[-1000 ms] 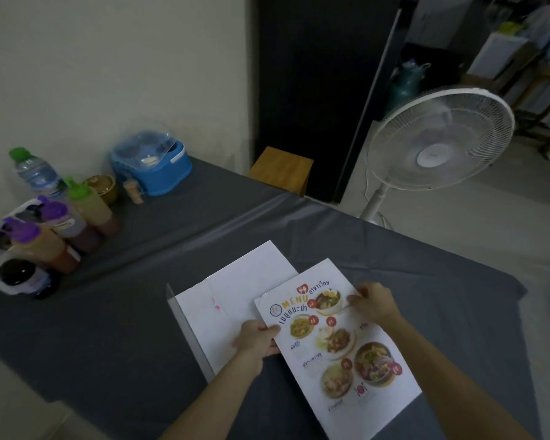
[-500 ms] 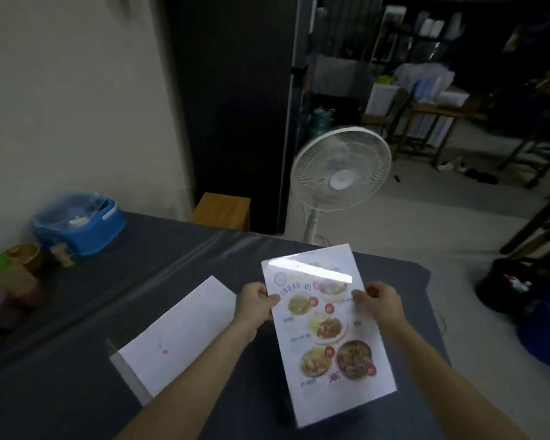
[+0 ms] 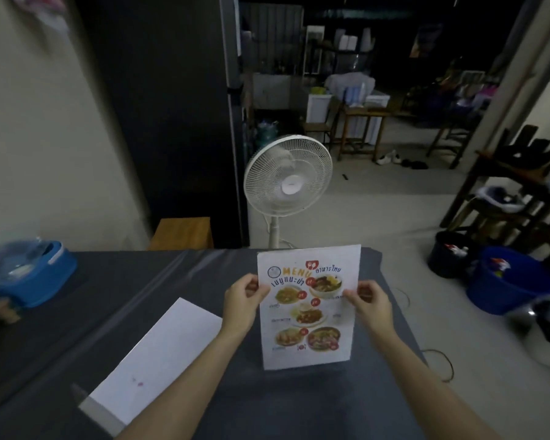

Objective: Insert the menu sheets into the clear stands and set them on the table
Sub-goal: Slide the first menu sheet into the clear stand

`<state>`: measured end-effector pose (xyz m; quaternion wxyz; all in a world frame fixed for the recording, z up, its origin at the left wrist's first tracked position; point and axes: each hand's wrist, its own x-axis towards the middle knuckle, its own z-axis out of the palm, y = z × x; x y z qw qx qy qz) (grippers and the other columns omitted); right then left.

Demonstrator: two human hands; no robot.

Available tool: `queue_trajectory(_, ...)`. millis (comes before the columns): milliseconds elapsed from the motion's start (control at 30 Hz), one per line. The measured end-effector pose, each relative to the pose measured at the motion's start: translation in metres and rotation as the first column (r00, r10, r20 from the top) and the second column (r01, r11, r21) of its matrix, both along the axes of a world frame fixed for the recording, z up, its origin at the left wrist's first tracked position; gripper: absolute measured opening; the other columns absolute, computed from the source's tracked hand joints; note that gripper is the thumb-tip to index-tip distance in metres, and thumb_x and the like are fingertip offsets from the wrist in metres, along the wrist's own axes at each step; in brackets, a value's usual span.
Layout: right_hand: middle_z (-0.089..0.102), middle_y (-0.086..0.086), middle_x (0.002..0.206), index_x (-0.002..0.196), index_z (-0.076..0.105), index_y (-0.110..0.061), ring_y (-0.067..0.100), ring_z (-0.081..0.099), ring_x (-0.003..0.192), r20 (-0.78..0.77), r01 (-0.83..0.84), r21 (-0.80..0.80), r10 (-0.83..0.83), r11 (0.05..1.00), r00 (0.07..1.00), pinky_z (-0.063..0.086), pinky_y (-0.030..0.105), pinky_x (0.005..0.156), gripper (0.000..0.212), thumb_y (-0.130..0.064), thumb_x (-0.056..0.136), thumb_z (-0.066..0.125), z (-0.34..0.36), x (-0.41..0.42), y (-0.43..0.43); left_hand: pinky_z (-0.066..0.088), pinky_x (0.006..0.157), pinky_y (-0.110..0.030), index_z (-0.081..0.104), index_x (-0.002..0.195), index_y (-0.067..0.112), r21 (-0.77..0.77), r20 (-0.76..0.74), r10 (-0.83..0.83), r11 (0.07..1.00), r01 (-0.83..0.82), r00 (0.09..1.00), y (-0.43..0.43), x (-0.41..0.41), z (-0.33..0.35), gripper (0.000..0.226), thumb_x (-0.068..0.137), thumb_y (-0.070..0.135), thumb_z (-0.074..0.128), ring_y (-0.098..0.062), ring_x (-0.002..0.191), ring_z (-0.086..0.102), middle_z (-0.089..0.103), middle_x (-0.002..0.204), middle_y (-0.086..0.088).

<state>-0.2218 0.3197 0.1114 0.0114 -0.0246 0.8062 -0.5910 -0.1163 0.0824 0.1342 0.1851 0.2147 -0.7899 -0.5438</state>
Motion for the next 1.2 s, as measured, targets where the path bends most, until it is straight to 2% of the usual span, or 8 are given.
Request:
queue_trajectory(200,0.064,0.005,0.087,0.092,0.057,-0.003,0.013,0.060,0.076,0.027,0.021,-0.077,-0.019,0.997,0.999,0.046,0.020,0.060,0.018,-0.010,0.082,0.070,-0.010,0.009,0.007,0.058,0.076,-0.039,0.069,0.092,0.007,0.051,-0.005,-0.026,0.998,0.027,1.000,0.009,0.002,-0.016,0.010,0.088,0.016,0.068,-0.022,0.087,0.070,0.074,0.091,-0.002)
queue_trajectory(367,0.065,0.003,0.088,0.093,0.058,-0.003,0.015,0.062,0.080,0.034,0.013,-0.070,-0.010,0.997,0.999,0.050,0.025,0.065,0.018,-0.012,0.082,0.070,-0.018,0.007,0.013,0.058,0.074,-0.036,0.070,0.094,0.007,0.064,-0.017,-0.009,0.998,0.010,1.000,0.014,0.001,-0.022,0.012,0.088,0.017,0.067,-0.021,0.087,0.070,0.075,0.093,-0.003)
queue_trajectory(533,0.064,0.001,0.086,0.092,0.058,-0.004,0.013,0.062,0.079,0.032,0.006,-0.065,-0.003,0.998,0.999,0.050,0.024,0.063,0.016,-0.012,0.083,0.069,-0.018,0.006,0.013,0.053,0.065,-0.017,0.069,0.097,0.006,0.026,-0.004,0.012,1.000,-0.012,1.000,0.018,0.002,-0.028,0.015,0.091,0.020,0.065,-0.016,0.088,0.070,0.074,0.096,-0.002)
queue_trajectory(700,0.062,0.002,0.084,0.092,0.057,-0.002,0.009,0.059,0.074,0.034,0.020,-0.032,-0.019,0.999,0.999,0.045,0.019,0.058,0.017,-0.011,0.084,0.068,-0.014,0.005,0.009,0.052,0.058,-0.006,0.067,0.096,0.000,0.019,-0.015,0.073,0.997,-0.073,0.997,0.028,0.002,-0.028,0.015,0.092,0.013,0.063,-0.003,0.078,0.066,0.072,0.092,-0.002)
queue_trajectory(833,0.062,0.006,0.090,0.093,0.056,-0.004,0.020,0.061,0.081,0.053,0.038,-0.006,-0.037,0.999,0.998,0.048,0.025,0.064,0.017,-0.012,0.084,0.068,-0.012,0.003,0.007,0.051,0.056,-0.005,0.067,0.096,0.001,0.030,-0.011,0.124,0.992,-0.123,0.992,0.034,0.000,-0.027,0.014,0.092,0.014,0.062,0.000,0.075,0.064,0.071,0.089,-0.001)
queue_trajectory(933,0.063,0.009,0.093,0.095,0.056,-0.005,0.025,0.062,0.087,0.075,0.029,0.008,-0.029,1.000,0.997,0.050,0.032,0.071,0.020,-0.014,0.083,0.069,-0.010,0.002,0.009,0.051,0.056,-0.006,0.067,0.095,0.003,0.028,0.011,0.087,0.996,-0.087,0.996,0.030,-0.001,-0.025,0.014,0.092,0.015,0.062,-0.002,0.075,0.064,0.071,0.087,0.001)
queue_trajectory(1067,0.063,0.010,0.100,0.103,0.056,-0.002,0.023,0.061,0.088,0.120,-0.001,0.007,0.000,1.000,0.993,0.048,0.024,0.064,0.026,-0.016,0.085,0.067,-0.007,0.007,0.011,0.047,0.055,-0.007,0.067,0.095,0.004,-0.025,0.059,0.006,1.000,-0.004,0.998,0.021,0.003,-0.024,0.014,0.092,0.017,0.063,-0.005,0.076,0.062,0.067,0.083,0.008)
queue_trajectory(1200,0.064,0.014,0.111,0.114,0.055,0.000,0.022,0.059,0.091,0.195,-0.033,0.083,0.017,0.996,0.981,0.047,0.031,0.075,0.041,-0.024,0.084,0.068,-0.012,0.019,0.016,0.048,0.069,-0.011,0.067,0.108,0.005,-0.132,0.188,-0.119,0.981,0.145,0.975,0.013,0.012,-0.033,0.021,0.092,0.017,0.063,-0.003,0.084,0.063,0.070,0.103,0.000)
